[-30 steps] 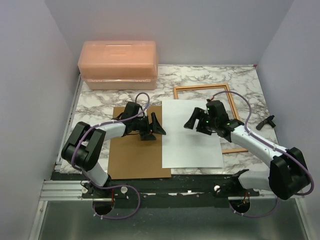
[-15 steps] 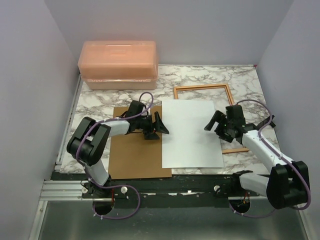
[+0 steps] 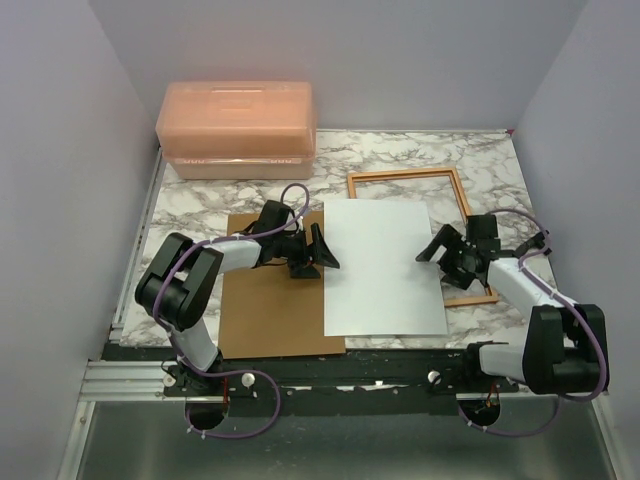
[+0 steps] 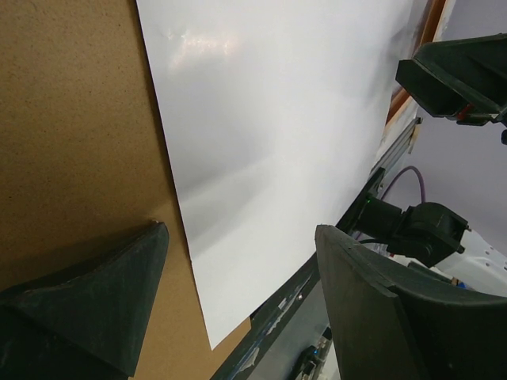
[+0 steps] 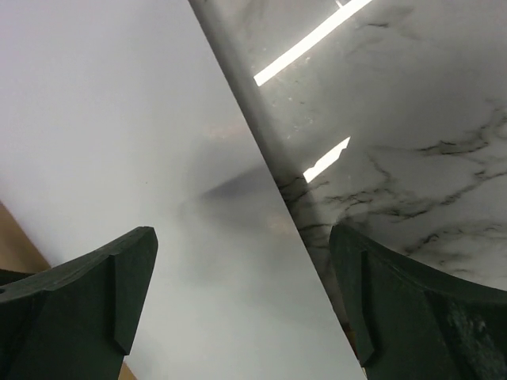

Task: Put the photo into the frame
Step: Pick up the photo from the photo frame.

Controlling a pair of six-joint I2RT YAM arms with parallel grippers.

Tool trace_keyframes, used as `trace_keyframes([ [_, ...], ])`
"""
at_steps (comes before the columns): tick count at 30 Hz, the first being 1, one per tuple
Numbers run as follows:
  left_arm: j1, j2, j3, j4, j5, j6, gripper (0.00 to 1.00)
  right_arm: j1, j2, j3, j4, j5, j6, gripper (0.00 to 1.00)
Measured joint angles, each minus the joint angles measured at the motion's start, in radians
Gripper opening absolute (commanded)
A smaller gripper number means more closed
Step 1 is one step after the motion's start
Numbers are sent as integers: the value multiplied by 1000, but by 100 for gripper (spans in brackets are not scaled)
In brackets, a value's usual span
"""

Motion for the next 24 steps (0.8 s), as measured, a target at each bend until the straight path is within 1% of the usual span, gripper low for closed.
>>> trace_keyframes([
  [2, 0, 1, 0, 0, 0, 2, 75, -5, 3, -6, 29, -45, -8, 97],
  [8, -2, 7, 2, 1, 2, 4, 74, -11, -6, -39, 98, -209, -34, 91],
  [13, -4, 14, 9, 1, 5, 5, 74, -13, -66, -60, 129, -338, -35, 86],
  [18, -5, 15, 11, -2, 5, 11, 74, -13, -136, -63, 195, -452, -2, 81],
  [21, -6, 15, 16, -13, 5, 24, 74, -13, -152, -63, 230, -493, 14, 67],
  [22, -6, 15, 18, -16, 5, 27, 74, -13, -152, -63, 236, -500, 18, 64],
  [23, -6, 15, 19, -18, 5, 29, 74, -13, -152, -63, 240, -504, 21, 63],
  [24, -6, 15, 19, -21, 5, 31, 74, -13, -152, -63, 242, -507, 26, 59],
])
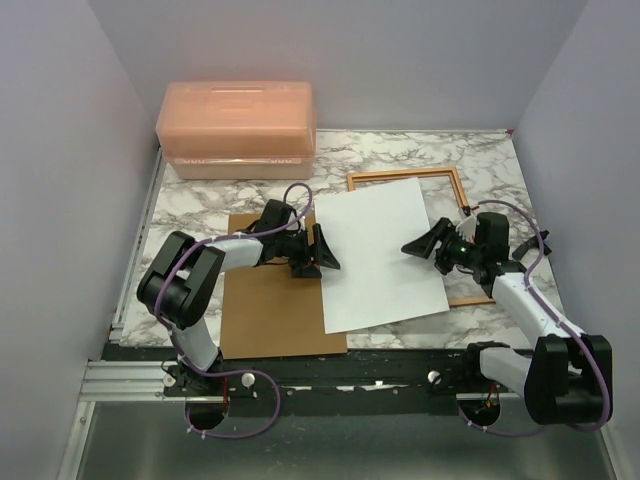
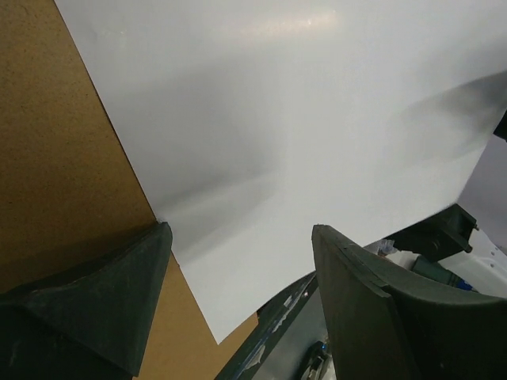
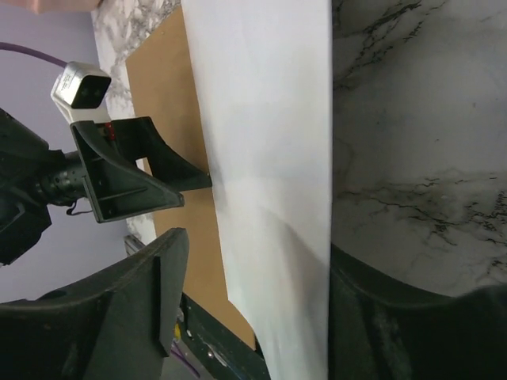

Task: Put the photo into the frame
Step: Pick up the photo from the photo frame.

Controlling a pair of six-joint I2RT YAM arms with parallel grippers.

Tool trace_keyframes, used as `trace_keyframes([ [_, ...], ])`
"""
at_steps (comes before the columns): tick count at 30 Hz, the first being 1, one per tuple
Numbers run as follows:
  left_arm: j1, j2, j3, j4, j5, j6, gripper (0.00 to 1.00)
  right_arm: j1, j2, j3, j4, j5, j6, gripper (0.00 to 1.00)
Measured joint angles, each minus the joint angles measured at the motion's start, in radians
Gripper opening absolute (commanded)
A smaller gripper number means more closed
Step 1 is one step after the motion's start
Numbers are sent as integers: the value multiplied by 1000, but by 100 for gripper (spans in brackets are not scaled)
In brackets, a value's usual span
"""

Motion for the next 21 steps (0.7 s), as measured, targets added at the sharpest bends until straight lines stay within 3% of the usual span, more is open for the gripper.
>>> trace_keyframes([
  [5, -2, 0, 6, -11, -1, 13, 75, 0, 0, 0, -2, -2, 9, 23],
  [7, -3, -2, 6, -15, -2, 17, 75, 0, -5, 13, -28, 8, 4, 15],
  [14, -35, -39, 52, -141, -100, 55, 77, 0, -85, 249, -223, 141, -39, 1],
  [21, -149, -54, 217, -309, -288, 63, 76, 0, -238, 571, -382, 431, -95, 1],
])
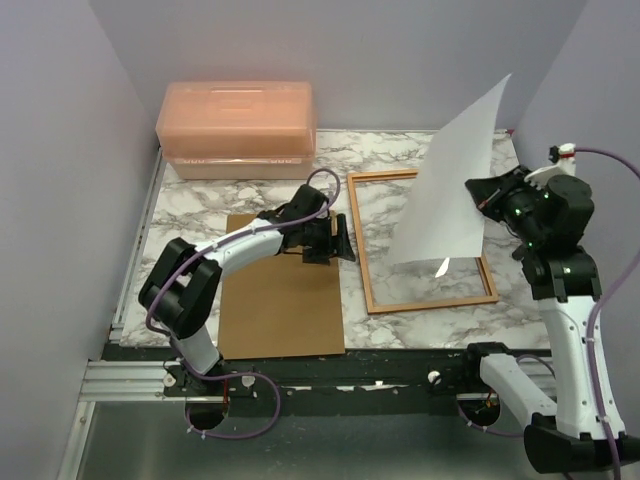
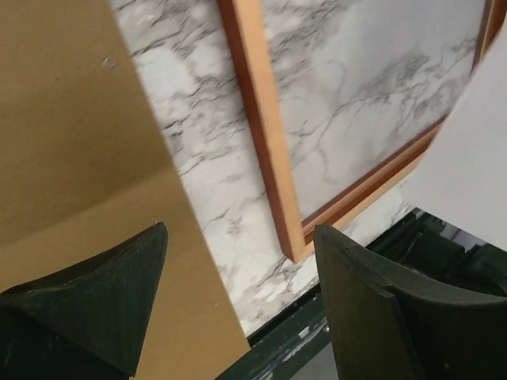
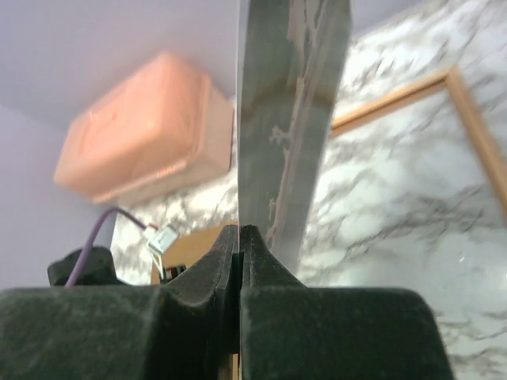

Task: Put the photo into the frame
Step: Pick up the photo from the photo frame, then move the photo frame to the center of the board.

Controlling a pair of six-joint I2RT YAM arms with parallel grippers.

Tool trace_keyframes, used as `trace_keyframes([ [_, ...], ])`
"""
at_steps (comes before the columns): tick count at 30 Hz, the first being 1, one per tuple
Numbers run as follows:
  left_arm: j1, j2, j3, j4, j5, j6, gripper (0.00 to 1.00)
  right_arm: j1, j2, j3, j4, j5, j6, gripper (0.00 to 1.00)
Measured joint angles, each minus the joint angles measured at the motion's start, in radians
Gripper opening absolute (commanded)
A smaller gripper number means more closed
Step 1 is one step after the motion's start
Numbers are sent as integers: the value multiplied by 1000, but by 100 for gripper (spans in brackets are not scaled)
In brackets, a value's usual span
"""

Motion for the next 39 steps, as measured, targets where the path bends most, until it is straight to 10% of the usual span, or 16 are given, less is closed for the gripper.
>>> trace_keyframes([
  [9, -183, 243, 397, -254, -253, -10, 73, 0, -47, 108, -121, 233, -39, 1],
  [14, -236, 389, 534, -399, -352, -11, 55, 0, -39, 79, -157, 249, -40, 1],
  [21, -243, 413, 545, -454, -386, -10, 15, 0, -37, 68, -169, 248, -48, 1],
  [39, -132, 245, 290, -355, -387, 12, 0, 0, 34, 2, -119, -21, -84, 1],
])
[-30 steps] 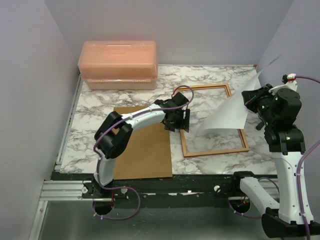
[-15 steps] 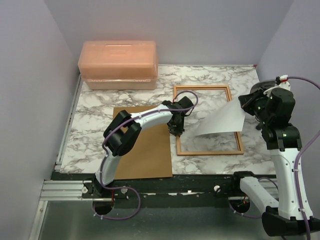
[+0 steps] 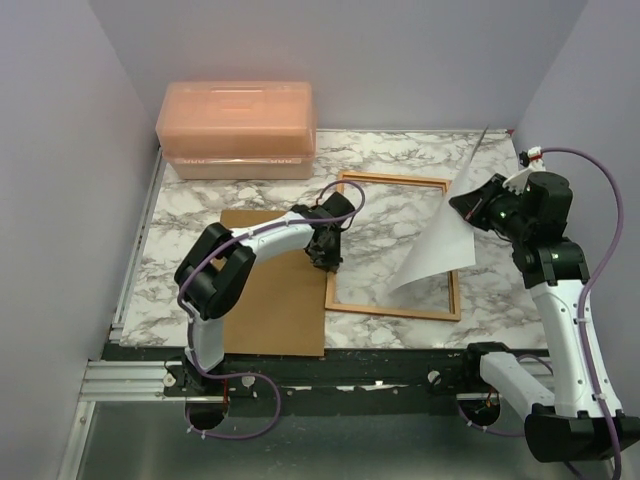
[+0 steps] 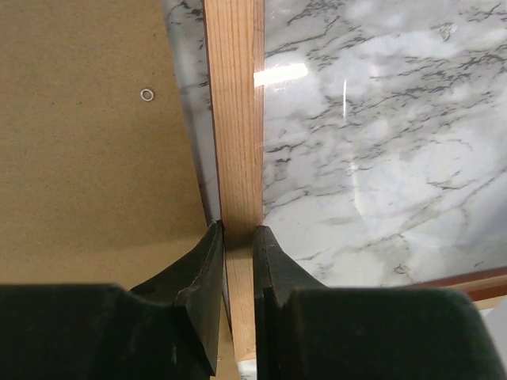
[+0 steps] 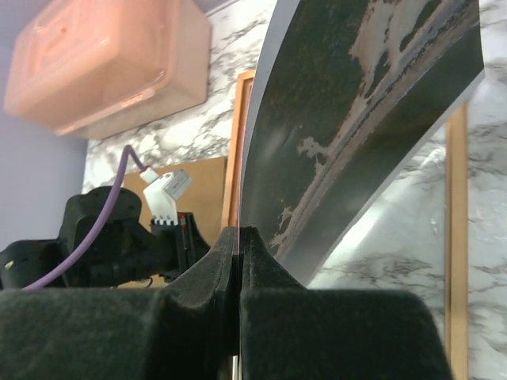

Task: Put the photo into the frame
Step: Move the photo frame to the center of the board.

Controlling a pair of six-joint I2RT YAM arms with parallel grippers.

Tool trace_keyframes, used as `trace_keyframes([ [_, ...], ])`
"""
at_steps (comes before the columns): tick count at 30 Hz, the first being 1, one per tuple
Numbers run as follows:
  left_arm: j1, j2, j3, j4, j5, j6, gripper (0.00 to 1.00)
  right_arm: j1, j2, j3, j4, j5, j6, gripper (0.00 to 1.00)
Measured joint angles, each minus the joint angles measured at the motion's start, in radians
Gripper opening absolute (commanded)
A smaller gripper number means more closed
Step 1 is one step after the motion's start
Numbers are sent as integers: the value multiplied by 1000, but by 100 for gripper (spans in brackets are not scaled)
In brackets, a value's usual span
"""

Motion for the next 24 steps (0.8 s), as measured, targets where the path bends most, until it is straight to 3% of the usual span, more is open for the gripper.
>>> trace_keyframes([
  [3, 8, -27, -37, 14, 0, 8, 0, 0, 6, -8, 34, -73, 1, 1],
  [6, 10, -48, -67, 34, 0, 10, 13, 0, 9, -13, 82, -146, 2, 1],
  [11, 24, -102, -129, 36, 6, 20, 58, 0, 14, -24, 177, -290, 26, 1],
  [13, 40, -137, -157, 32, 21, 30, 67, 0, 22, -24, 221, -360, 45, 1],
  [19, 149, -323, -256, 66, 78, 33, 71, 0, 16, -27, 356, -529, 110, 1],
  [24, 226, -455, -313, 87, 83, 41, 71, 0, -62, -120, 470, -575, 137, 1],
])
